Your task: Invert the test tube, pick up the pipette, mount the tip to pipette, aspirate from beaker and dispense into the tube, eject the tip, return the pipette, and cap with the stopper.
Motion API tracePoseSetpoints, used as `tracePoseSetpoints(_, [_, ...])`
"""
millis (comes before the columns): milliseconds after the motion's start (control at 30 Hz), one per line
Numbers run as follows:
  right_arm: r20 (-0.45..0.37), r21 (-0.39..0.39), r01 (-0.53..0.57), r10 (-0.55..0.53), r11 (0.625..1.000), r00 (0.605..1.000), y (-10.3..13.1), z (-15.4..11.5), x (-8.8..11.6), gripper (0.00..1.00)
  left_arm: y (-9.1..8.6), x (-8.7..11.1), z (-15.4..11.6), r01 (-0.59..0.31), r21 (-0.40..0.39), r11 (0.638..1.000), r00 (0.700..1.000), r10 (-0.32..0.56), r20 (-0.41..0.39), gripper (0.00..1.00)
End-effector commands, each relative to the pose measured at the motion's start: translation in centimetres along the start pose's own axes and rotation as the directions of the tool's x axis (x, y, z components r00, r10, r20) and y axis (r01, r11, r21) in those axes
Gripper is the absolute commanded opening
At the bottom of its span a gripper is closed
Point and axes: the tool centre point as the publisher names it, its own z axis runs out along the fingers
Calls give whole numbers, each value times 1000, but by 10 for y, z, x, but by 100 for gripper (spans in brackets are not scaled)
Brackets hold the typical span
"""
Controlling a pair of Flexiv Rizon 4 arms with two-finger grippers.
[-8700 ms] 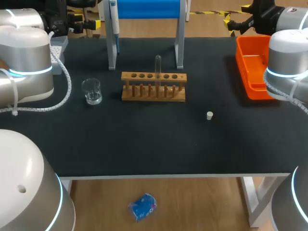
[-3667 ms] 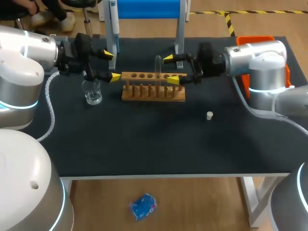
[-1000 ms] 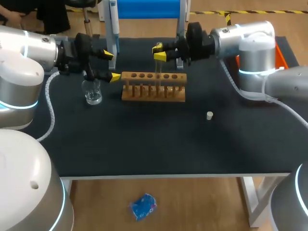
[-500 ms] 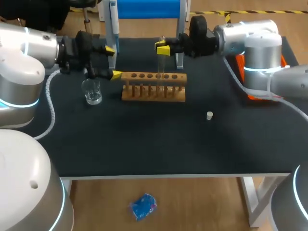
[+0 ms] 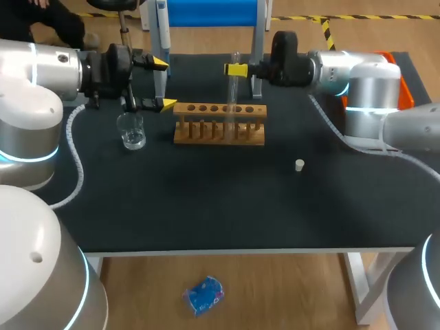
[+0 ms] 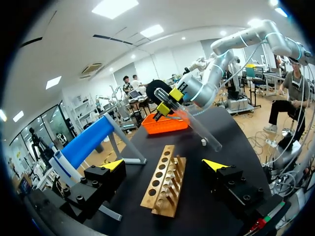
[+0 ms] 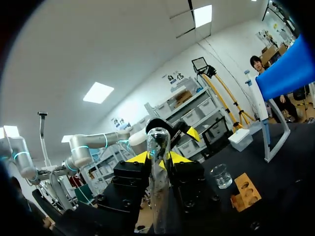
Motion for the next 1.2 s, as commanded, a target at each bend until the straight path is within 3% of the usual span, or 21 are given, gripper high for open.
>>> tracePoseSetpoints(33, [6,0,-123,123,992,992,7,-6,-6,0,-11,-9,-7,-459,32,888,872,443,206,100])
tracePoseSetpoints(67, [17,25,-147,147,989,989,8,-7,-5,0,-14,-6,-10,-575,58,816,805,552,218,100])
tracePoseSetpoints(133, [31,30,-233,232,972,972,13,-6,-4,0,-20,1,-13,-759,36,650,638,730,245,100])
tracePoseSetpoints(167, [45,45,-272,270,961,962,14,-5,-3,0,-20,2,-12,-797,22,603,587,766,260,100])
tracePoseSetpoints(200, [62,57,-286,282,957,957,16,-5,-3,0,-21,2,-12,-798,-8,602,574,764,294,100])
tracePoseSetpoints(233, [74,54,-311,306,949,949,18,-4,-2,0,-18,0,-9,-792,-48,608,576,771,272,100])
tracePoseSetpoints(667, [74,54,-311,306,949,949,18,-4,-2,0,-18,0,-9,-792,-48,608,576,771,272,100])
tracePoseSetpoints(700, [112,46,-363,356,931,928,19,-7,-5,0,-19,-2,-9,-858,-60,511,474,831,292,100])
tracePoseSetpoints(733, [131,37,-406,399,913,908,20,-9,-7,0,-23,0,-10,-921,-23,388,358,869,340,100])
tracePoseSetpoints(767, [138,37,-434,426,900,894,23,-10,-7,0,-26,0,-13,-959,-47,278,240,894,379,100])
tracePoseSetpoints(800, [165,31,-490,479,871,862,24,-10,-8,0,-29,4,-13,-991,-33,131,108,915,388,100])
tracePoseSetpoints(833, [190,53,-533,516,844,835,25,-11,-7,0,-31,7,-14,-1000,-23,17,6,914,405,100])
tracePoseSetpoints(867, [200,61,-552,532,831,823,26,-11,-6,0,-32,9,-13,-998,-54,-43,-62,909,412,100])
tracePoseSetpoints(933, [230,68,-599,572,798,787,29,-12,-5,0,-31,8,-11,-993,-113,-43,-89,896,435,100])
tracePoseSetpoints(1200, [230,68,-599,572,798,787,29,-12,-5,0,-31,8,-11,-993,-113,-43,-89,896,435,100])
